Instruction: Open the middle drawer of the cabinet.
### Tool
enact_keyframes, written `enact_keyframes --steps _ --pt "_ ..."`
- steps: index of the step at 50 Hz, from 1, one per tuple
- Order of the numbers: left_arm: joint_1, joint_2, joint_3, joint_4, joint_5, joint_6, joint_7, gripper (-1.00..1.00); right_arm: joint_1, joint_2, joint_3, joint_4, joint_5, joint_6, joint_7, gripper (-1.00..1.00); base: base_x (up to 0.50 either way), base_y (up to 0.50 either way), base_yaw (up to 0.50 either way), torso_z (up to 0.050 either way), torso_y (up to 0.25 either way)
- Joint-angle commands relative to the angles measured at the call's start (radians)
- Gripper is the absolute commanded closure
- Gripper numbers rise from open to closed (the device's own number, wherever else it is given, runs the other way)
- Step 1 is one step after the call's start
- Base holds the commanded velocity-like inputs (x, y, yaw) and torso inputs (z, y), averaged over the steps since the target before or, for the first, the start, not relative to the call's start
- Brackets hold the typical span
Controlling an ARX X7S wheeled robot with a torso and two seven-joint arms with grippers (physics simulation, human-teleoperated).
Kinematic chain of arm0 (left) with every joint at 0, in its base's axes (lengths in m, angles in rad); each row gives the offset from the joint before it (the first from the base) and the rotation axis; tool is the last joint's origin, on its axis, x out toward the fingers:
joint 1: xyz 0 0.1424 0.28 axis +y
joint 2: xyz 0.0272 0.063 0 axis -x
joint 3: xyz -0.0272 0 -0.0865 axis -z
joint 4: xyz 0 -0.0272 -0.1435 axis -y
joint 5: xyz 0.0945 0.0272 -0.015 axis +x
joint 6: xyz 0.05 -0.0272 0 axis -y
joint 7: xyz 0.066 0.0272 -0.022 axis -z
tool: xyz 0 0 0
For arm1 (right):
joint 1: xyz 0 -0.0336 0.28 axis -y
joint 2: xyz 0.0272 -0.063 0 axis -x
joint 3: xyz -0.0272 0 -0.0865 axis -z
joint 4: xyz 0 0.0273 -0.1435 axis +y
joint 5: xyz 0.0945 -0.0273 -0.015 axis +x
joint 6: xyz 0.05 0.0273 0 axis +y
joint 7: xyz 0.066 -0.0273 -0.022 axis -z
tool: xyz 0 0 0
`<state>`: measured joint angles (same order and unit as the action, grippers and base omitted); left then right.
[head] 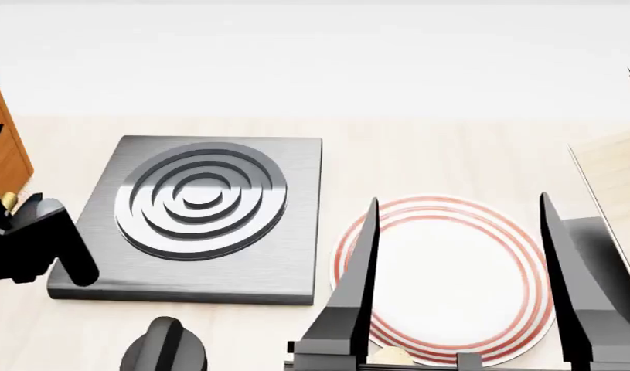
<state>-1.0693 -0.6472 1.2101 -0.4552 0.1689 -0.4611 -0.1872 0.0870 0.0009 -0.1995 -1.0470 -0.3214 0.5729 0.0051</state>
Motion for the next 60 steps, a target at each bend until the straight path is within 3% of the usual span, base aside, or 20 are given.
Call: enact_keyframes --steps 1,60 --pt "0.003 0.022 0.007 -0.048 0.000 0.027 -0.002 -1.00 0.002 0.000 0.000 0.000 -0.001 0.000 -0.001 -1.00 0.00 0.00 0.00 0.000 0.000" --pt "0.005 0.100 0.000 -0.366 -0.021 0.105 -0.023 -1.00 -0.008 0.000 0.006 0.000 -0.001 -0.008 -0.005 -1.00 0.00 0.00 0.00 0.000 0.000"
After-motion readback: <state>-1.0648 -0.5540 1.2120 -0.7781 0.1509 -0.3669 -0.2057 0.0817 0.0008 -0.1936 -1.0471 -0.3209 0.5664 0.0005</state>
